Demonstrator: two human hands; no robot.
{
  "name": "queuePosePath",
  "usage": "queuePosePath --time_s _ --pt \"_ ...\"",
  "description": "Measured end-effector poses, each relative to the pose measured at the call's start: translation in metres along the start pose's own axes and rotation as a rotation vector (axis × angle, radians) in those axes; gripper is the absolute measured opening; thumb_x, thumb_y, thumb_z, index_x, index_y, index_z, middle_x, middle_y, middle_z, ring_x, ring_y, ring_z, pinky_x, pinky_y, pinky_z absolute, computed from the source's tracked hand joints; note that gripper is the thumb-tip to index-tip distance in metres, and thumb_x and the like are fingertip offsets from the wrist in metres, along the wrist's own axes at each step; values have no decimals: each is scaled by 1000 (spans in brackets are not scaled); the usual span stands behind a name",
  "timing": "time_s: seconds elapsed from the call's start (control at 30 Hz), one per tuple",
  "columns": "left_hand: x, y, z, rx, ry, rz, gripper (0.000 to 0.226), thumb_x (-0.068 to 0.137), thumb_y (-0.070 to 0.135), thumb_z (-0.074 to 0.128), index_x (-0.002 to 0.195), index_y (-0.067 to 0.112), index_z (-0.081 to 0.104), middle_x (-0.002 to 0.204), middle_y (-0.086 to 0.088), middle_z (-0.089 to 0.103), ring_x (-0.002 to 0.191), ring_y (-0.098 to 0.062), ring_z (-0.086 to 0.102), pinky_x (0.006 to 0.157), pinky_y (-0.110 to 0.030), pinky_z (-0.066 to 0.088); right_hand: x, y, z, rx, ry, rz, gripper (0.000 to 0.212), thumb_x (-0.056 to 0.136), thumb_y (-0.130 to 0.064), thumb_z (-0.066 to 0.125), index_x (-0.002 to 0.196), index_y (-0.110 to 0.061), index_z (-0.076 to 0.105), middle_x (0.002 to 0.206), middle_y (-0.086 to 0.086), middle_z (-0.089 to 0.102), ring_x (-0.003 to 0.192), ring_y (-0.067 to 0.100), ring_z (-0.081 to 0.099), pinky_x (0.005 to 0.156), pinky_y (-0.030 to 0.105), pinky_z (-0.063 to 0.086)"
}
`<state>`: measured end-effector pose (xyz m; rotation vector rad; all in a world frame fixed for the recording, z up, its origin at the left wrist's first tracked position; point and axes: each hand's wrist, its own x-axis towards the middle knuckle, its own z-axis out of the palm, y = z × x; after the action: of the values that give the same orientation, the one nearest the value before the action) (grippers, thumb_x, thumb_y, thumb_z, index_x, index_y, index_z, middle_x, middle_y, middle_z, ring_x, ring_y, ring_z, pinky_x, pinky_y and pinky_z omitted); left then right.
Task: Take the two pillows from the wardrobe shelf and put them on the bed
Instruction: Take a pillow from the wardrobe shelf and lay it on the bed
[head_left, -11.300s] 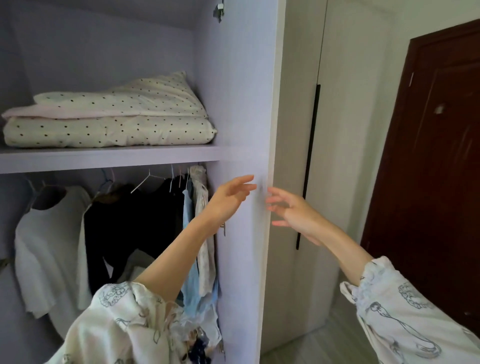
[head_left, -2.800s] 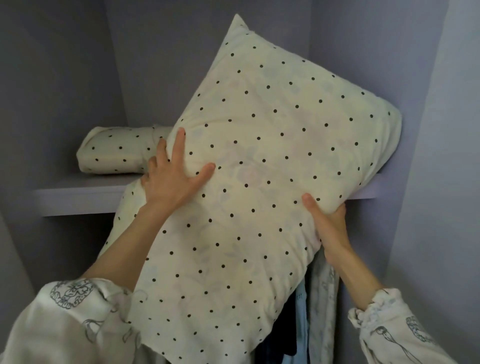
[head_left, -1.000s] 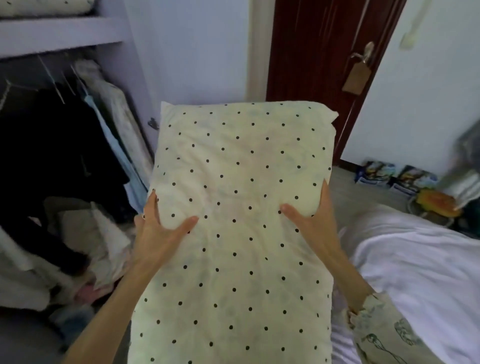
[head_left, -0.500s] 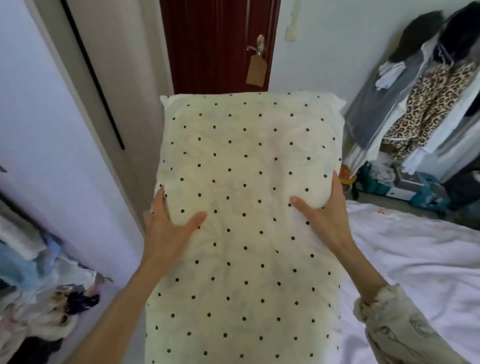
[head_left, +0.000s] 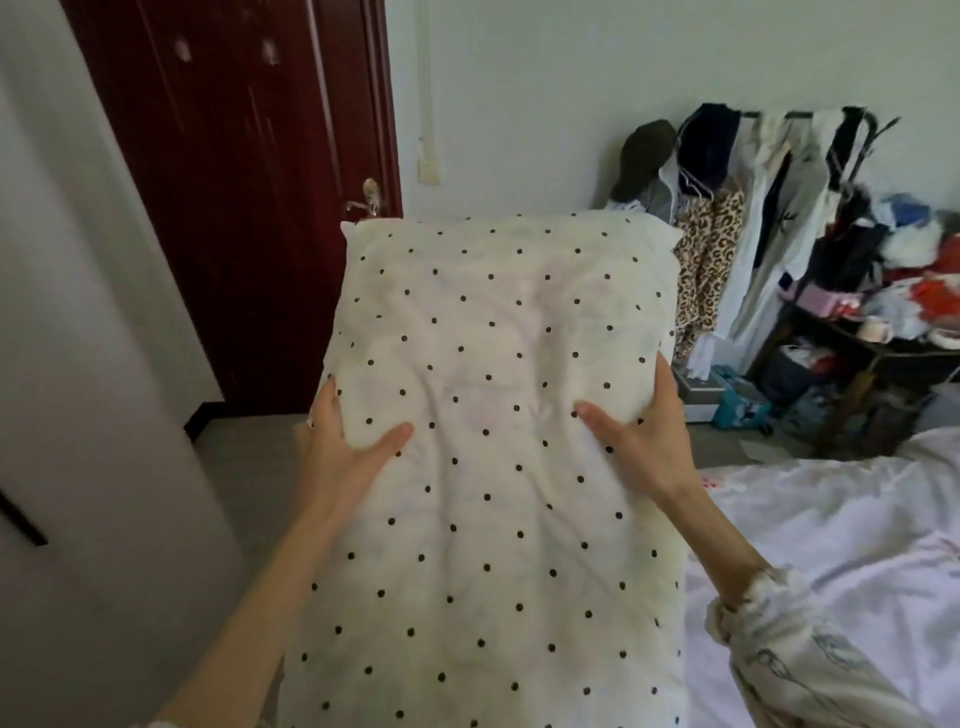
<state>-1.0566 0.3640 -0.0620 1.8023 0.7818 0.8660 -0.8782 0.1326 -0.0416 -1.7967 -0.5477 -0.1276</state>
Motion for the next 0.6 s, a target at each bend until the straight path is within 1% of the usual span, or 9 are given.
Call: queuePosePath --time_s 0.03,0.07,0.13,0.2,0.27,0.33,0.47,0.53,0.6 --pt "18 3 3 -13 -16 13 99 63 40 81 143 35 23 140 2 37 128 -8 35 109 -38 31 12 -2 6 -2 19 -7 96 59 -47 78 139 -35 26 134 -2 43 121 22 44 100 52 41" --pt "35 4 7 -18 -21 18 98 64 39 81 143 35 23 140 2 35 127 -10 37 109 -38 31 25 -4 12 -5 33 -15 96 59 -48 78 139 -35 27 133 -3 44 121 22 44 99 51 41" --pt "67 3 18 -16 -15 19 98 64 39 81 143 37 22 135 1 33 123 -10 36 106 -33 31 52 -4 25 -25 51 -26 97 58 -51 76 139 -36 26 132 -3 44 121 21 44 99 51 41" --pt "98 -3 32 -15 -26 8 99 64 40 80 143 38 20 134 0 32 121 -10 34 104 -32 30 80 2 38 -45 60 -26 99 57 -55 75 140 -37 24 133 0 43 120 21 45 99 52 42" --pt "132 -12 48 -15 -49 -8 100 64 42 80 143 38 19 134 0 31 125 -15 36 106 -39 32 108 12 53 -48 62 -25 98 58 -56 75 140 -39 23 135 -1 42 122 21 44 99 52 41" --pt "167 -20 63 -9 -68 -27 101 64 44 79 143 39 18 134 0 30 126 -19 38 106 -45 34 137 25 70 -43 67 -24 97 58 -56 76 139 -41 24 134 -3 42 123 19 43 100 51 41" --pt "248 -38 99 31 -80 -42 101 64 45 79 143 39 17 137 -3 28 126 -24 39 105 -47 35 208 57 110 -17 67 -15 95 57 -55 76 137 -40 27 133 -8 44 125 18 42 100 49 41" --pt "291 -42 117 44 -75 -44 100 64 44 79 143 38 18 137 -3 28 125 -25 40 103 -45 36 247 71 130 2 61 -3 95 56 -55 76 137 -38 28 132 -11 46 123 15 43 100 45 41" --pt "332 -45 133 63 -86 -44 100 65 44 78 143 38 17 137 -3 28 124 -24 40 101 -43 37 286 80 148 20 60 3 91 58 -51 77 135 -38 30 121 -24 47 114 5 45 97 35 41"
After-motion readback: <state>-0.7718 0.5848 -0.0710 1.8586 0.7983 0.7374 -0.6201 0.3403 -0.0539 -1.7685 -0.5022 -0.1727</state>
